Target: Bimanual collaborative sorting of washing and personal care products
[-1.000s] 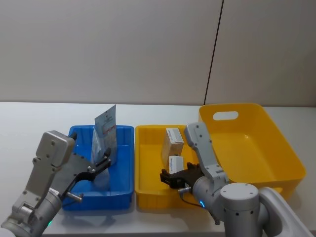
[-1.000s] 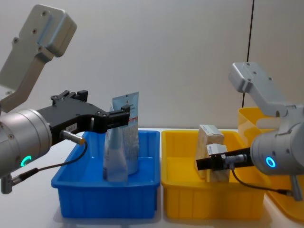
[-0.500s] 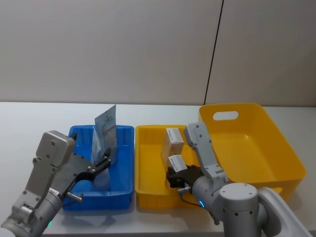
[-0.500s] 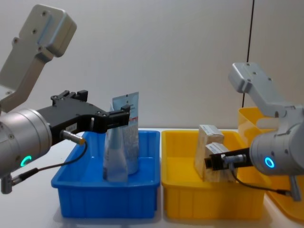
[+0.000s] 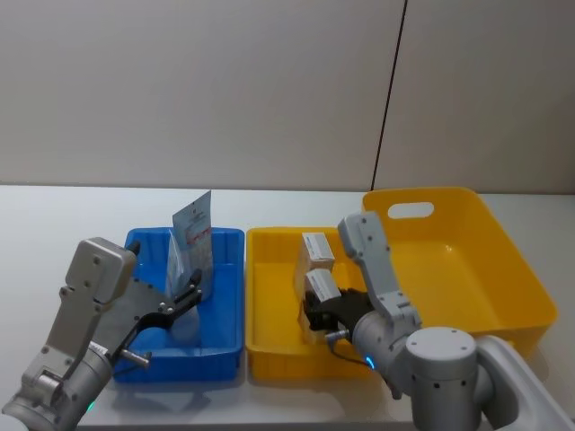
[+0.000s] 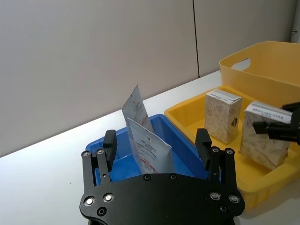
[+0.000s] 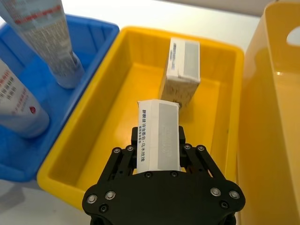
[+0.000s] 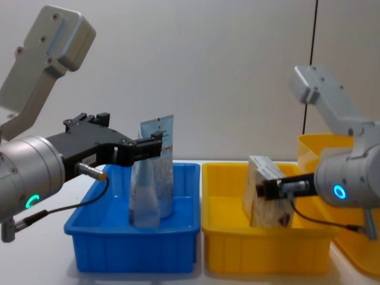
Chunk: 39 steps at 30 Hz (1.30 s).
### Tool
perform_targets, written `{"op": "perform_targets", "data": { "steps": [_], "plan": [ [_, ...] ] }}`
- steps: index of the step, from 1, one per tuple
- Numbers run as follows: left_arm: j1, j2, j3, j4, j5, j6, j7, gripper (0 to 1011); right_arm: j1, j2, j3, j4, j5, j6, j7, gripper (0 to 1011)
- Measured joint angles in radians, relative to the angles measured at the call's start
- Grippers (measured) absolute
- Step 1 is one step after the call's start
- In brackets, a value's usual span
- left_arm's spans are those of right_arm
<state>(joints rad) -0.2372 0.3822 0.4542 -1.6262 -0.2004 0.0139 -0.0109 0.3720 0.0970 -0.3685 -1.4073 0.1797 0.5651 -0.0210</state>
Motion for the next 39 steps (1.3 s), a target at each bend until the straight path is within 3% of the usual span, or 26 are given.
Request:
{"op": "perform_targets", "data": {
  "steps": [12,20,30,39],
  "plan": [
    [0.000,0.000,0.000,0.000,0.000,0.000,0.000,1001,0.013,0.019,0.013,-0.081,-0.002,-0.058,0.040,363],
    [0.000,0.000,0.000,0.000,0.000,0.000,0.000,1001,0.043,0.032,0.042,-0.125,-0.005,-0.108,0.057,364],
    [0.000,0.000,0.000,0.000,0.000,0.000,0.000,1002,0.084,0.057,0.094,-0.124,-0.031,-0.162,0.039,364],
    [0.000,0.000,0.000,0.000,0.000,0.000,0.000,1002,0.095,0.088,0.136,-0.082,-0.060,-0.171,0.014,363]
  ]
}}
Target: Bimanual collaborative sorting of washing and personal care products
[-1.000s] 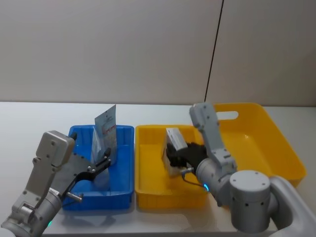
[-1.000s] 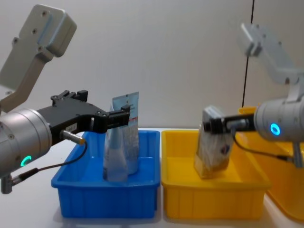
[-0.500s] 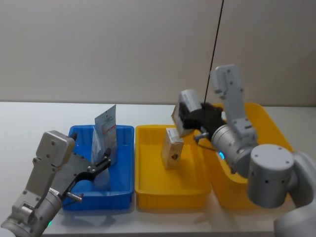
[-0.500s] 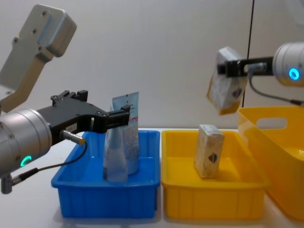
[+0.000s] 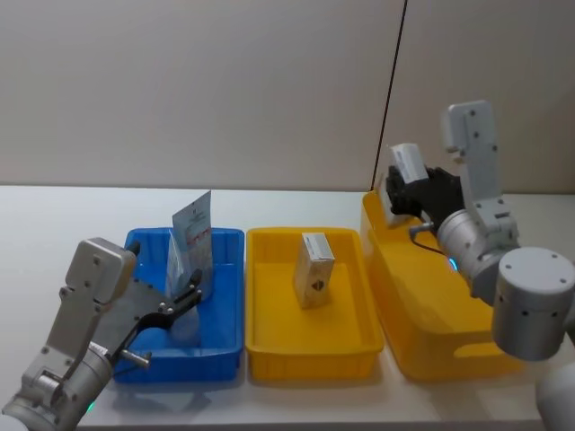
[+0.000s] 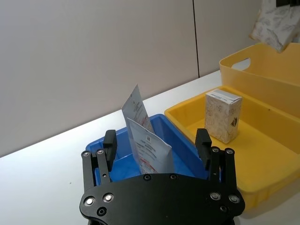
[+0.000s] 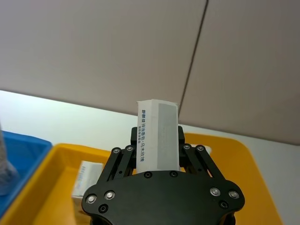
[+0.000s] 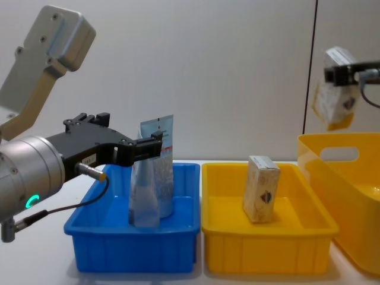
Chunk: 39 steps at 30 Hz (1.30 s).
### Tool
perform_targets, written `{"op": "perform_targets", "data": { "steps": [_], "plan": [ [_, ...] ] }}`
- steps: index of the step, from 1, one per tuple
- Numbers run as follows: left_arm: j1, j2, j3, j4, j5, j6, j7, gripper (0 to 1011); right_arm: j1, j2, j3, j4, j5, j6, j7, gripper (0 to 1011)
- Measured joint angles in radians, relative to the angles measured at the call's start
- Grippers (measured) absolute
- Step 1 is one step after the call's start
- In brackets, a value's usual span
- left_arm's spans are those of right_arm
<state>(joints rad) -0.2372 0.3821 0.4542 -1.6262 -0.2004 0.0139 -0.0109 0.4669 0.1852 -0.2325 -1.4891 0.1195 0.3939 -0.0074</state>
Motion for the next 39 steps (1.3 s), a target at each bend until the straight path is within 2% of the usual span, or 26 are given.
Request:
{"op": "perform_targets", "data": {
  "steps": [15,25,27,30,39],
  "plan": [
    [0.000,0.000,0.000,0.000,0.000,0.000,0.000,1001,-0.012,0.029,0.027,0.131,-0.024,0.003,0.005,364],
    [0.000,0.000,0.000,0.000,0.000,0.000,0.000,1001,-0.017,0.036,0.032,0.175,-0.029,-0.001,0.015,367],
    [0.000,0.000,0.000,0.000,0.000,0.000,0.000,1002,-0.018,0.036,0.032,0.182,-0.029,-0.001,0.016,391],
    [0.000,0.000,0.000,0.000,0.000,0.000,0.000,1001,-0.019,0.038,0.033,0.189,-0.030,-0.002,0.017,528],
    [0.000,0.000,0.000,0.000,0.000,0.000,0.000,1001,-0.020,0.039,0.034,0.202,-0.032,-0.003,0.020,807]
  ]
}}
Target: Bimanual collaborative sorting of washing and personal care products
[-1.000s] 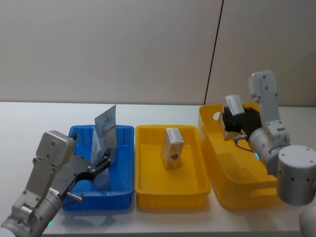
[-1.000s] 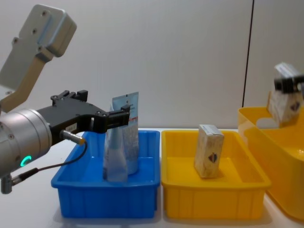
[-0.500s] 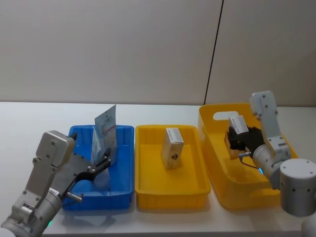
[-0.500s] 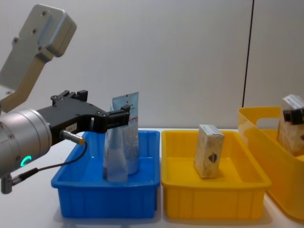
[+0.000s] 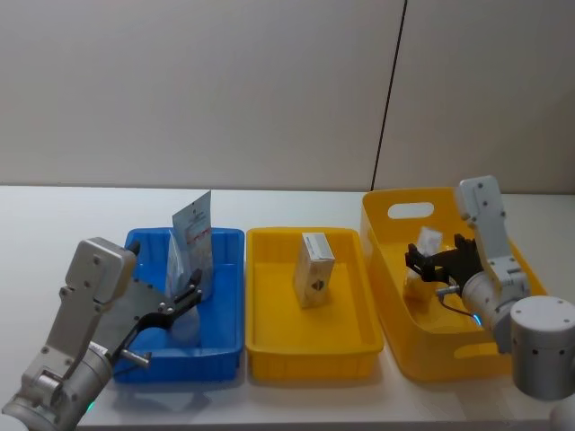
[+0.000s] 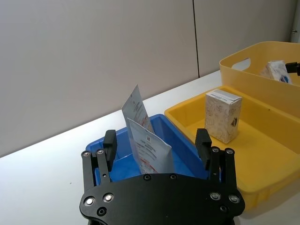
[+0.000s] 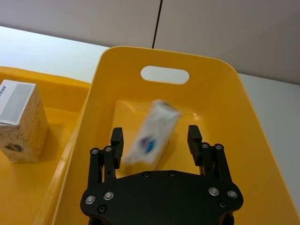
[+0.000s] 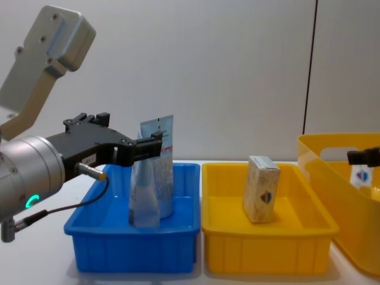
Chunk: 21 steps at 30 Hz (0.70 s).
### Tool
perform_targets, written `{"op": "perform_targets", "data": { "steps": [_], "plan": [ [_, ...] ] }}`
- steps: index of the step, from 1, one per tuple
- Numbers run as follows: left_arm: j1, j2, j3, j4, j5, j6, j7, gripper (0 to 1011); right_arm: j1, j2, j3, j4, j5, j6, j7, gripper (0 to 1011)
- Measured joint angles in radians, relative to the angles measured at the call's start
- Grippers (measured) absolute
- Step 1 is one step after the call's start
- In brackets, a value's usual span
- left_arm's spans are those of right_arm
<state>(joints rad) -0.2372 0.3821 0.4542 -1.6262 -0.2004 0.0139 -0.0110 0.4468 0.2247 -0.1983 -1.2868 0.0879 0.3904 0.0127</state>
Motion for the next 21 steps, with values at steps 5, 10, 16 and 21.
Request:
{"op": "perform_targets", "data": {
  "steps": [5,10,16,21],
  "plan": [
    [0.000,0.000,0.000,0.000,0.000,0.000,0.000,1001,0.000,0.000,0.000,0.004,0.000,-0.001,0.001,951],
    [0.000,-0.001,0.000,0.000,0.000,0.000,0.000,1002,-0.001,0.001,0.001,0.007,-0.001,-0.001,0.002,1003],
    [-0.003,-0.004,0.000,0.004,-0.001,0.014,-0.004,1001,-0.001,0.002,0.001,0.009,-0.001,-0.001,0.002,1003],
    [-0.009,-0.016,0.002,0.012,-0.007,0.043,-0.011,1002,-0.001,0.002,0.001,0.010,-0.001,-0.001,0.002,1004]
  ]
}}
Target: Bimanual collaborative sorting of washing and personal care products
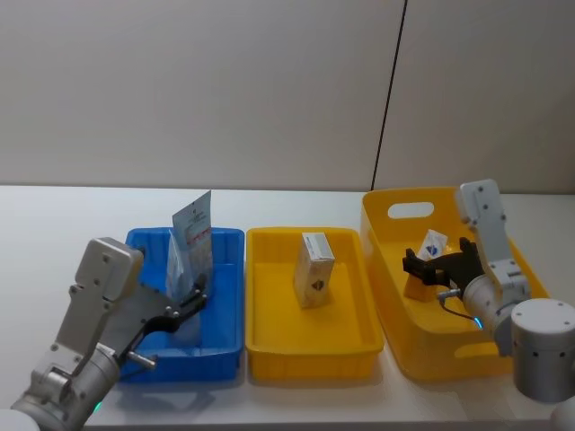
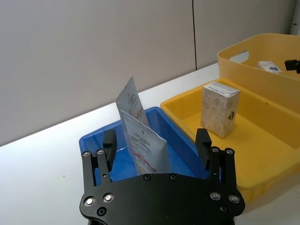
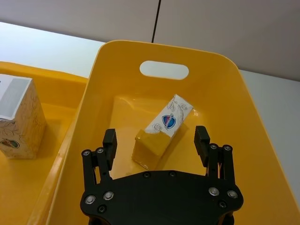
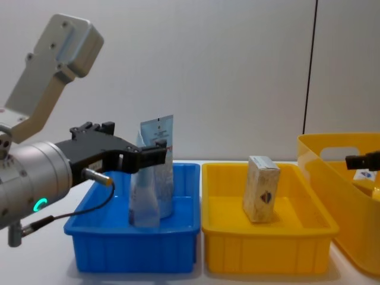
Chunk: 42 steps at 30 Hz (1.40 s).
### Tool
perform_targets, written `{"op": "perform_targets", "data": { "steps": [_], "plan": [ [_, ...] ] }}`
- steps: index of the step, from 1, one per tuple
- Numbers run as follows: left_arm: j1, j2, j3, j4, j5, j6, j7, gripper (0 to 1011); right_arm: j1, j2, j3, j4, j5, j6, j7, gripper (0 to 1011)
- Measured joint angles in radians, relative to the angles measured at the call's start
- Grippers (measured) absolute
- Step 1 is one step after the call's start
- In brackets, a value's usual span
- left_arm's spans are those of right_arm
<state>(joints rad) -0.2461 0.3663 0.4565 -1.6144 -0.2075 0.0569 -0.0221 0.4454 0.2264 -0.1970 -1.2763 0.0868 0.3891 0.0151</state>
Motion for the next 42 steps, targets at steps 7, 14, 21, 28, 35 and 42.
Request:
{"op": "perform_targets", "data": {
  "steps": [7,14,21,28,35,42],
  "plan": [
    [-0.008,-0.023,0.007,0.022,-0.005,0.030,-0.004,1002,0.000,0.000,0.000,0.001,0.000,0.000,0.000,1003],
    [-0.019,-0.051,0.015,0.054,-0.005,0.048,-0.003,1001,0.000,0.000,0.000,0.002,0.000,0.000,0.000,1003],
    [-0.041,-0.081,0.025,0.097,0.006,0.060,0.002,1001,0.000,0.000,0.000,0.002,0.000,0.000,0.000,1003],
    [-0.077,-0.109,0.034,0.151,0.028,0.069,0.008,1001,0.000,0.000,0.000,0.002,0.000,0.000,0.000,1003],
    [-0.114,-0.129,0.035,0.205,0.040,0.068,0.007,1001,0.000,0.000,0.000,0.002,0.000,0.000,0.000,1003],
    [-0.149,-0.144,0.033,0.249,0.051,0.058,-0.003,1002,0.000,0.000,0.000,0.002,0.000,0.000,0.000,1003]
  ]
}}
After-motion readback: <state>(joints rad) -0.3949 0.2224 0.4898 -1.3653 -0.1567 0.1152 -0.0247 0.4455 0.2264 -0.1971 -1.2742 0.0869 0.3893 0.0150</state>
